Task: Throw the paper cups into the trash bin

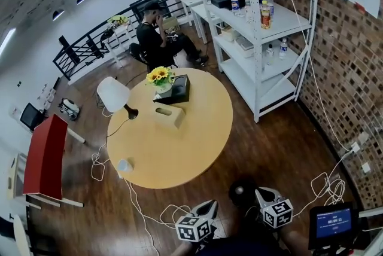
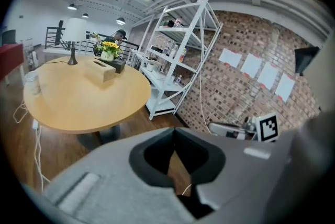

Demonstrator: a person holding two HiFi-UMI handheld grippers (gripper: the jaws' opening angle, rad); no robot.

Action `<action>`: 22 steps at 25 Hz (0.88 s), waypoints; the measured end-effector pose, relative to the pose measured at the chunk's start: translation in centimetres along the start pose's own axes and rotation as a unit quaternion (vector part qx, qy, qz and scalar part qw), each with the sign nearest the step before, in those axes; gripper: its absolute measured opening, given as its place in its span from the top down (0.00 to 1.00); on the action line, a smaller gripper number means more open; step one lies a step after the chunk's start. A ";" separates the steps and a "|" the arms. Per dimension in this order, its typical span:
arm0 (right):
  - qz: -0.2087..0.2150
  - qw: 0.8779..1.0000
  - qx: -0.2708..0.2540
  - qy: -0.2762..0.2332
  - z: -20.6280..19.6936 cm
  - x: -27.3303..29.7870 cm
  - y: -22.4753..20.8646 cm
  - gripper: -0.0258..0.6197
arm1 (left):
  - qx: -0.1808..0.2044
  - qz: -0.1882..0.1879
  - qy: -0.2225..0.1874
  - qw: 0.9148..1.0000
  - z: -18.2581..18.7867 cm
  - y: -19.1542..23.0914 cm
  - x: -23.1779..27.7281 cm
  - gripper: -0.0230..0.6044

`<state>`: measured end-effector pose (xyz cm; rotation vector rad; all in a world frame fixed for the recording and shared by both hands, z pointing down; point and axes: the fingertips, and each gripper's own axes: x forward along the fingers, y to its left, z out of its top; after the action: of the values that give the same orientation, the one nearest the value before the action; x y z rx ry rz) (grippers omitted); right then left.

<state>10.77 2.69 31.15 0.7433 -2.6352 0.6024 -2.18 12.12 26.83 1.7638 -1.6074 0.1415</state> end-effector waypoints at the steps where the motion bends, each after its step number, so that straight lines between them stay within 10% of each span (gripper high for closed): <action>1: -0.003 1.000 -0.005 0.004 -0.5 -0.6 0.6 0.94 | 0.001 -0.008 -0.006 1.000 -0.3 -0.3 -0.6 0.96; 16: -0.066 0.997 0.020 -0.028 -9.4 -15.1 16.1 0.94 | -0.008 -0.019 -0.017 1.000 -20.0 1.2 -20.5 0.96; 22: -0.033 0.999 -0.008 -0.037 -9.8 -18.0 20.2 0.95 | 0.014 -0.053 -0.005 0.998 -22.0 -1.9 -21.9 0.96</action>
<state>16.08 30.48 25.75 0.8600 -2.6670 0.5446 3.35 42.50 30.22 1.8707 -1.5211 0.1055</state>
